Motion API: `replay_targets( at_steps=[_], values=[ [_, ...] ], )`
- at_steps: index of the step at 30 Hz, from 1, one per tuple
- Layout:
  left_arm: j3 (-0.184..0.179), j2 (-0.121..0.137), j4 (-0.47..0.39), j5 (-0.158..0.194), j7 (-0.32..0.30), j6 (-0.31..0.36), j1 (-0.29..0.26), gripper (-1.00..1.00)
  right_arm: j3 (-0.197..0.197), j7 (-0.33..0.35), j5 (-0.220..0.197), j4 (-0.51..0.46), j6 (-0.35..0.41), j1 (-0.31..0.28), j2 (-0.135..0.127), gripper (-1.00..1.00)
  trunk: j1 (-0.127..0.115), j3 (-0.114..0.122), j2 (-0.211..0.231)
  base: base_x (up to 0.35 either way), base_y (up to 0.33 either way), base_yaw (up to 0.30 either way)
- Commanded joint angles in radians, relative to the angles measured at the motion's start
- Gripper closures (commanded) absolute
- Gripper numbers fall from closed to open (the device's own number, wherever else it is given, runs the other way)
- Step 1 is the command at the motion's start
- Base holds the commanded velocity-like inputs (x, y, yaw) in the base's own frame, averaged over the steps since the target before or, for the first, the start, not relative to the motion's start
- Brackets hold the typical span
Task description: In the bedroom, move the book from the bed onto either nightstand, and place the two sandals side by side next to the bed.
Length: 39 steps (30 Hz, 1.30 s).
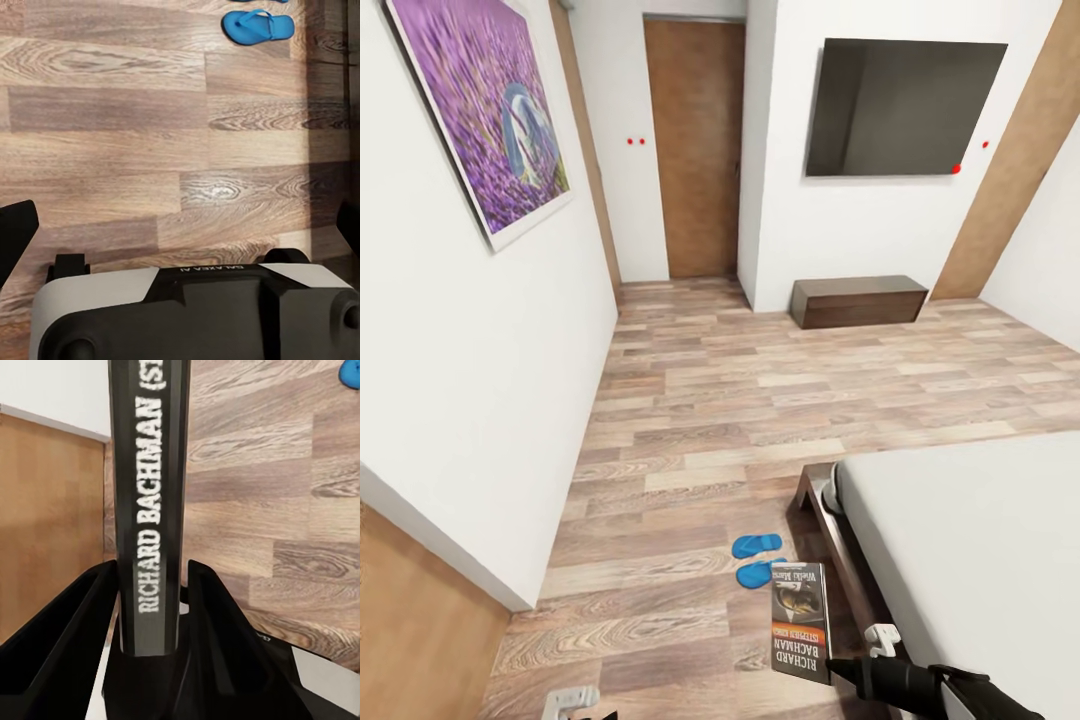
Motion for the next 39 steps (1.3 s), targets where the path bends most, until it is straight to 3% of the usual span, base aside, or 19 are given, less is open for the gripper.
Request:
replay_targets(
  at_steps=[1,39],
  values=[
    [-0.005,0.001,0.001,0.007,-0.003,-0.003,-0.001,-1.00,0.004,0.003,-0.010,-0.001,0.010,0.000,-0.001,1.00,0.001,0.000,-0.002,0.000,0.000,0.060],
    [-0.005,0.000,0.001,0.007,-0.003,-0.003,-0.001,-1.00,0.004,0.004,-0.010,-0.014,0.010,0.000,-0.004,1.00,0.001,0.062,-0.002,0.000,0.000,0.005]
  ],
)
